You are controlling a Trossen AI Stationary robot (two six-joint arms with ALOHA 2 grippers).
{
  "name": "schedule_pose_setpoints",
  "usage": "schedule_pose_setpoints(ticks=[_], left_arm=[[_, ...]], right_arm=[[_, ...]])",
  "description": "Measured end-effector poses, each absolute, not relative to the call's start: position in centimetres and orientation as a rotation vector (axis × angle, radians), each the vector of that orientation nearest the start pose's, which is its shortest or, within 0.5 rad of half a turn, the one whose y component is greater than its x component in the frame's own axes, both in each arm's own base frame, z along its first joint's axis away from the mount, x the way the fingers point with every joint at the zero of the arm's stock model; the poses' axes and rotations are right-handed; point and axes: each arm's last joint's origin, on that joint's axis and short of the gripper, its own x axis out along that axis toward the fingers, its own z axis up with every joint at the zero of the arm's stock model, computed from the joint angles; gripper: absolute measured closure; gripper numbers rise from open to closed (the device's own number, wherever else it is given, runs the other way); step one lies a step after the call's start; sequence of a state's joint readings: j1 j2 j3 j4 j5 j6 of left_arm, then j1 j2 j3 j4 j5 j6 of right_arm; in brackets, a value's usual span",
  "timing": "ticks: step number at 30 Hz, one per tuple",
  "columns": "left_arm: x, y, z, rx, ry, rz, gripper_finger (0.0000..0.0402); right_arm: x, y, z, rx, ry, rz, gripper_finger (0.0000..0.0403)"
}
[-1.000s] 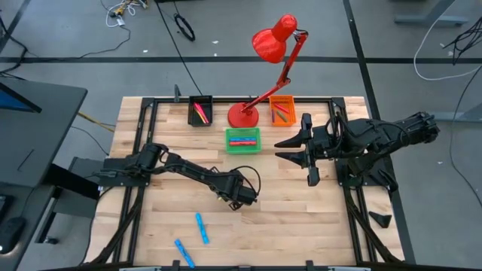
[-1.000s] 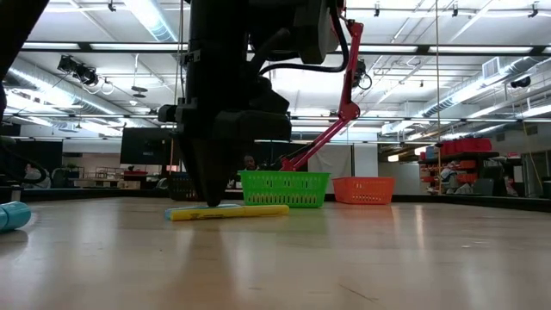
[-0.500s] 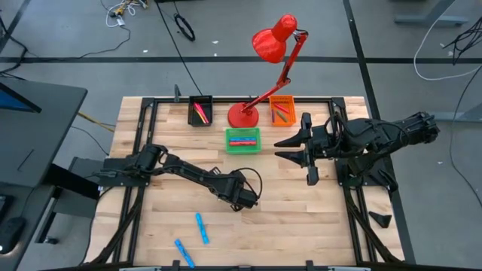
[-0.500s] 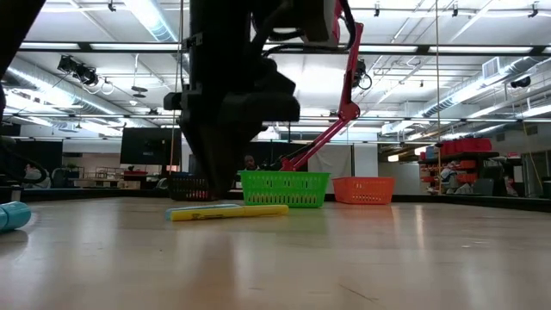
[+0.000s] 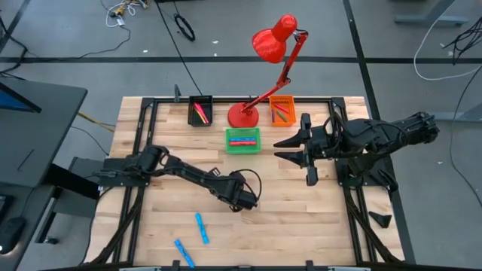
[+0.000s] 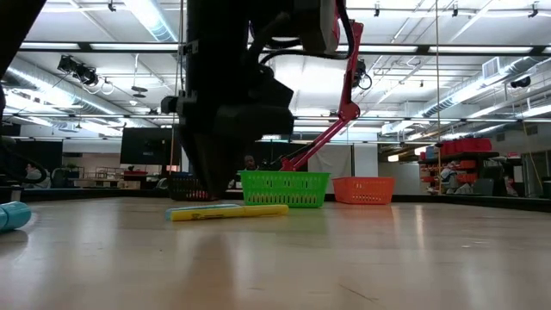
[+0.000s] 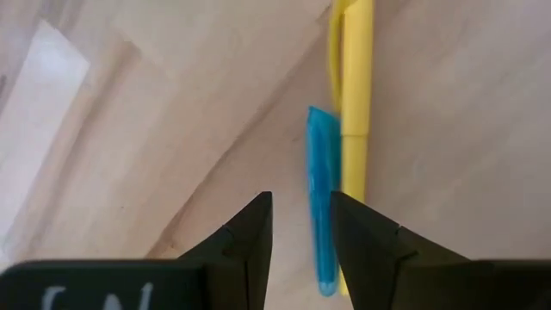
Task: Pick & Place Markers
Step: Put the small blue highlighter into the orange basket
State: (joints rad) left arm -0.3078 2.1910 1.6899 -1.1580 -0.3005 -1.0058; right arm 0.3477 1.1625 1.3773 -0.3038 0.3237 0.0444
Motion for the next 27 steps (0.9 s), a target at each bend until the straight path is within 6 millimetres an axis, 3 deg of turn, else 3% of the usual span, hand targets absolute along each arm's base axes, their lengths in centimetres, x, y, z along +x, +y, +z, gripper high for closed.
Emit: schedule_pose_setpoints(ticks=[7, 22, 27], left_arm=[[38.3, -11.5, 13.7, -0.333, 1.408, 0.77, 0.0278], [39.0, -10.3, 13.6, -0.379, 1.554, 0.516, 0.0279], [39.3, -9.4, 13.6, -0.38, 1.574, 0.464, 0.0311]], right_arm=[[22.6, 7.2, 44.8, 0.016, 0.084, 0.023, 0.0298], [22.6, 7.2, 45.0, 0.023, 0.065, 0.022, 0.0298], [22.6, 7.2, 45.0, 0.048, 0.065, 0.022, 0.0298]])
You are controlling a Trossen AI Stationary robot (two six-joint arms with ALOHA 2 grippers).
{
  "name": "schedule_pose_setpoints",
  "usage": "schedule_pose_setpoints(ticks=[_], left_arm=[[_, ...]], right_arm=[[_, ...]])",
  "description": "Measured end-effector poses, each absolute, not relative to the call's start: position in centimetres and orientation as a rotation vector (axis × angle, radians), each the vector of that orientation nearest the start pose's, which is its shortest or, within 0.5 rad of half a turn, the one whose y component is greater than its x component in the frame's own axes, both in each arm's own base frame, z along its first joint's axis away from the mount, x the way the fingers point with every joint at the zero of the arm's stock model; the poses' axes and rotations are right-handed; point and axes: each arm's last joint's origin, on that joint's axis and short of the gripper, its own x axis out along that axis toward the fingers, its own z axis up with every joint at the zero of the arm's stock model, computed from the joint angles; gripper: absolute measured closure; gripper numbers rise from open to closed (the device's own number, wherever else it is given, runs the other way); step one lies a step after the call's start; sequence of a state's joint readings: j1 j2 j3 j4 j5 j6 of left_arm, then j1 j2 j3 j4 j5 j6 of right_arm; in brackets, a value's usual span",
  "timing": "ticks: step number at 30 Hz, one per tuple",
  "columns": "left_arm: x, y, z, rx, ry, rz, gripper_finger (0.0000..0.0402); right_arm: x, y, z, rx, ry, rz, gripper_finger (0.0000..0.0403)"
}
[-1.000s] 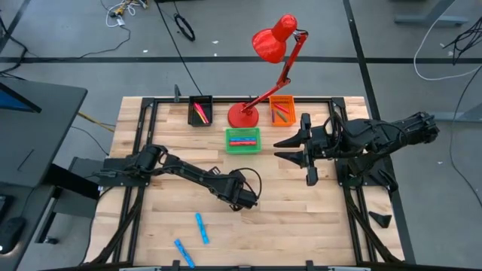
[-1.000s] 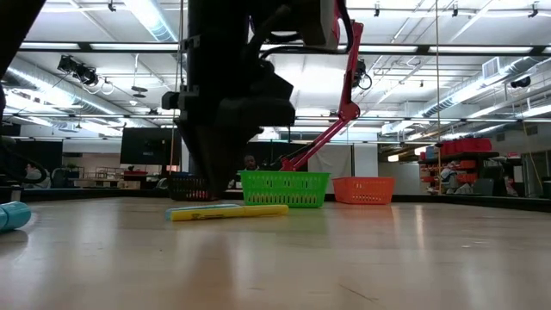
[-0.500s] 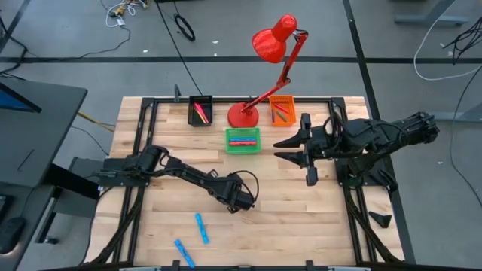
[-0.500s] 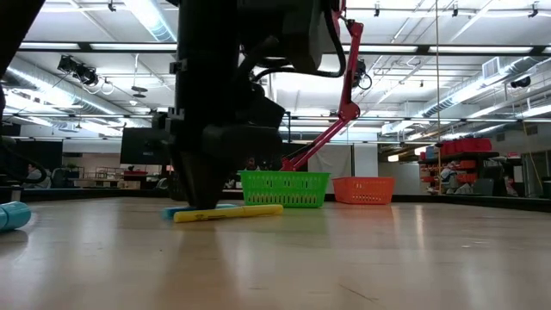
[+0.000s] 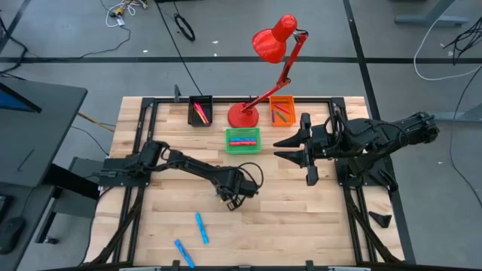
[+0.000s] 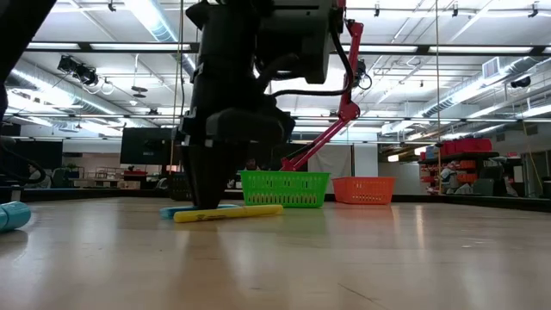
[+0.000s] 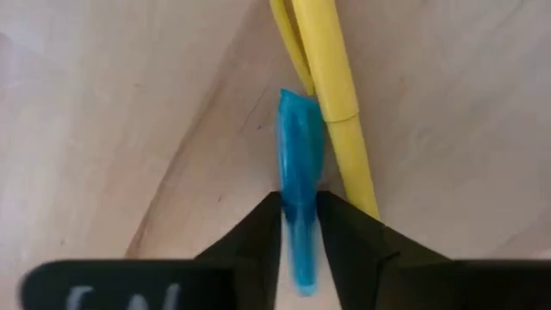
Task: Pick & Place Markers
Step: Put the small blue highlighter into the orange basket
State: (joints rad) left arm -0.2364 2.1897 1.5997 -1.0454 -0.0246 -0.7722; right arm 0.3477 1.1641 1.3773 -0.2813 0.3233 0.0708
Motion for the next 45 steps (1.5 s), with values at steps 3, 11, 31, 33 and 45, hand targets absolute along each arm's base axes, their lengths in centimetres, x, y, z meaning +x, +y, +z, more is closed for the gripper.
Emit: schedule_pose_setpoints(ticks=[3, 11, 31, 33, 45], left_arm=[[39.3, -9.0, 13.6, -0.38, 1.581, 0.457, 0.0352], [39.0, -8.8, 14.3, -0.329, 1.564, 0.492, 0.0366], [35.2, -7.6, 27.1, -0.089, 1.182, 0.446, 0.0366], [34.6, -7.3, 29.0, -0.086, 1.1, 0.424, 0.0366], [28.8, -5.0, 40.4, -0.058, 0.576, 0.375, 0.0366]], right_arm=[[22.6, 7.2, 45.0, 0.049, 0.064, 0.023, 0.0298], [22.6, 7.2, 45.0, 0.05, 0.062, 0.023, 0.0298], [22.6, 6.9, 45.9, 0.086, -0.025, -0.087, 0.0298], [22.6, 6.9, 46.0, 0.125, -0.038, -0.097, 0.0298], [22.7, 6.6, 45.9, 0.243, -0.053, -0.192, 0.0241]])
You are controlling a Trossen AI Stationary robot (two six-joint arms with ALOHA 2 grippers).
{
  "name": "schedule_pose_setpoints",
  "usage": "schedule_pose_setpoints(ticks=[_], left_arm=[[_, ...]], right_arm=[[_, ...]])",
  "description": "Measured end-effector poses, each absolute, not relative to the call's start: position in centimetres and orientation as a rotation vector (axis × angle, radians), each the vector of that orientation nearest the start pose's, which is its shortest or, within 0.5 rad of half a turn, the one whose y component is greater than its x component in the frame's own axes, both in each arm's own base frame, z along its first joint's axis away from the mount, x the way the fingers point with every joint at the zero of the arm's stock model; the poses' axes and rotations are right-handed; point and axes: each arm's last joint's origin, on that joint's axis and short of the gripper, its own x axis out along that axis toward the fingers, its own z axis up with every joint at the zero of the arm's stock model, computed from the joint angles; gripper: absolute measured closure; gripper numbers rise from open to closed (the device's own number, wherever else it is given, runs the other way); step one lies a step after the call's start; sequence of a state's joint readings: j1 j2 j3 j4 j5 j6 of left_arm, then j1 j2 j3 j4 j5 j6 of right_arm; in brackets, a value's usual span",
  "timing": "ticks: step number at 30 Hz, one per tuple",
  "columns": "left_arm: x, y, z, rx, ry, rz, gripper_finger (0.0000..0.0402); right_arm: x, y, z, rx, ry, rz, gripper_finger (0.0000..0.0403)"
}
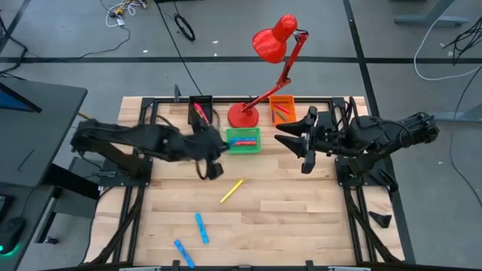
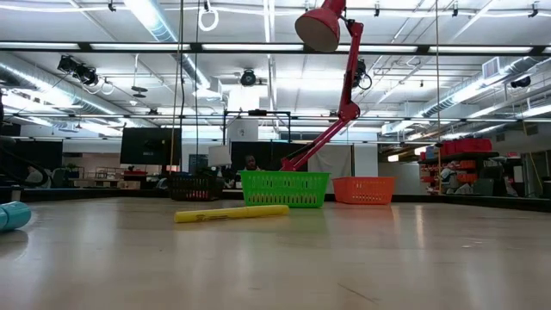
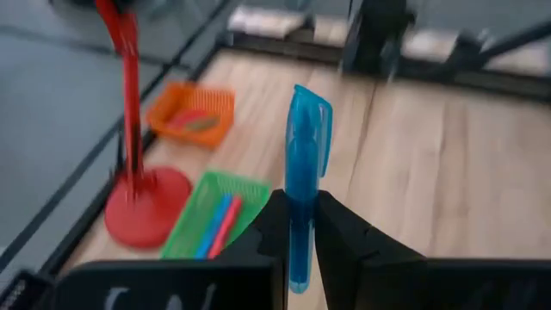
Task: Pick & Place Markers
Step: Put the small blue highlighter into the orange basket
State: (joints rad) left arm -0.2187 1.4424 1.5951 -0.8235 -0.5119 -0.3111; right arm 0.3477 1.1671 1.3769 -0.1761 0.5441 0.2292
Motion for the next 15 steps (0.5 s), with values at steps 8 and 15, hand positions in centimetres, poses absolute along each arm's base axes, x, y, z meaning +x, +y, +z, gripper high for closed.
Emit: schedule_pose_setpoints(ticks=[8, 15], left_arm=[[24.9, -4.0, 45.5, -0.064, 0.298, 0.321, 0.0366], [23.2, -4.3, 48.6, -0.068, 0.075, 0.256, 0.0366]], right_arm=[[23.7, 6.6, 45.5, 0.243, -0.051, -0.207, 0.0164], [24.1, 6.5, 45.4, 0.249, -0.055, -0.206, 0.0155]])
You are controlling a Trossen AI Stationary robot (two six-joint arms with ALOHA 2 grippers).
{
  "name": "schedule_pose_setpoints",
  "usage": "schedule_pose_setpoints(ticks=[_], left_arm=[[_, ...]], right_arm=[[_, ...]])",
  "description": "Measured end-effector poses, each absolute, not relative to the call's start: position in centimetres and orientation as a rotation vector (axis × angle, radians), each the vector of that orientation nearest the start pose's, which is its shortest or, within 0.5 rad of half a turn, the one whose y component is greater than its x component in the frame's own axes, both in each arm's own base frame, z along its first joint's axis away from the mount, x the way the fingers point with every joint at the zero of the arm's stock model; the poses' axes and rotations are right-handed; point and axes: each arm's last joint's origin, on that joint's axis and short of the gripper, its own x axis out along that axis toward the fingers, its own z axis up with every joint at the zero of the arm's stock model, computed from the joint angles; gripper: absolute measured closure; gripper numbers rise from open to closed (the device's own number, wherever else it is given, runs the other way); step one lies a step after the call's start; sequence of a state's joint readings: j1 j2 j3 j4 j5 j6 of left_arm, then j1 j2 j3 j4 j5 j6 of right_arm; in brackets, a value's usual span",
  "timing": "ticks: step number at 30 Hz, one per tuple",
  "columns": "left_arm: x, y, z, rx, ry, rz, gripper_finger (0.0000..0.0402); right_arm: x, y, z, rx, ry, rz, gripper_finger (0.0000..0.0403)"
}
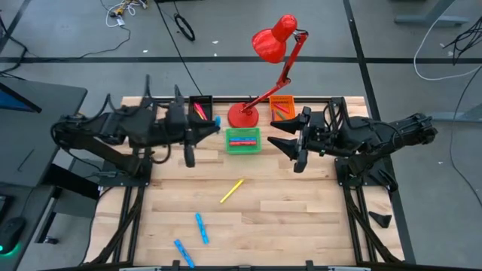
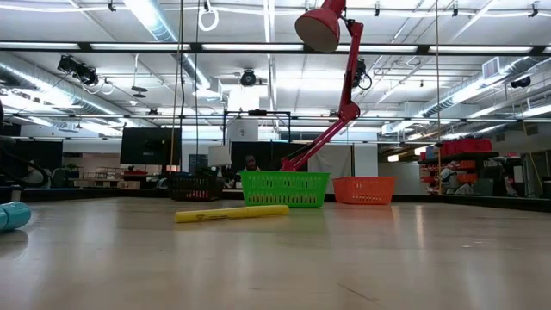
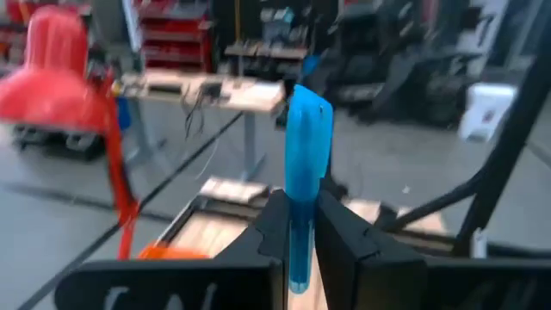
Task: Pick & Place Markers
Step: Put the small blue highlighter into the orange basket
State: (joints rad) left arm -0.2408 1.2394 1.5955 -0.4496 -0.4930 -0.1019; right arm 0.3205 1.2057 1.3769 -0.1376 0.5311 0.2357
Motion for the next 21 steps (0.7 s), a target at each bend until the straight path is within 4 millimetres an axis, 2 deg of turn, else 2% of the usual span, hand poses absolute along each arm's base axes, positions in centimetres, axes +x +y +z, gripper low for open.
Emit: schedule_pose_setpoints(ticks=[6, 9, 21], left_arm=[[23.2, -4.4, 49.9, -0.095, -0.047, 0.189, 0.0366], [23.8, -4.1, 49.9, -0.099, -0.066, 0.189, 0.0366], [28.6, -4.0, 49.0, -0.107, -0.04, 0.15, 0.0366]], right_arm=[[24.2, 6.5, 45.5, 0.268, -0.068, -0.178, 0.0156], [24.3, 6.3, 45.7, 0.277, -0.079, -0.163, 0.0156], [24.5, 6.1, 46.1, 0.295, -0.081, -0.148, 0.0156]])
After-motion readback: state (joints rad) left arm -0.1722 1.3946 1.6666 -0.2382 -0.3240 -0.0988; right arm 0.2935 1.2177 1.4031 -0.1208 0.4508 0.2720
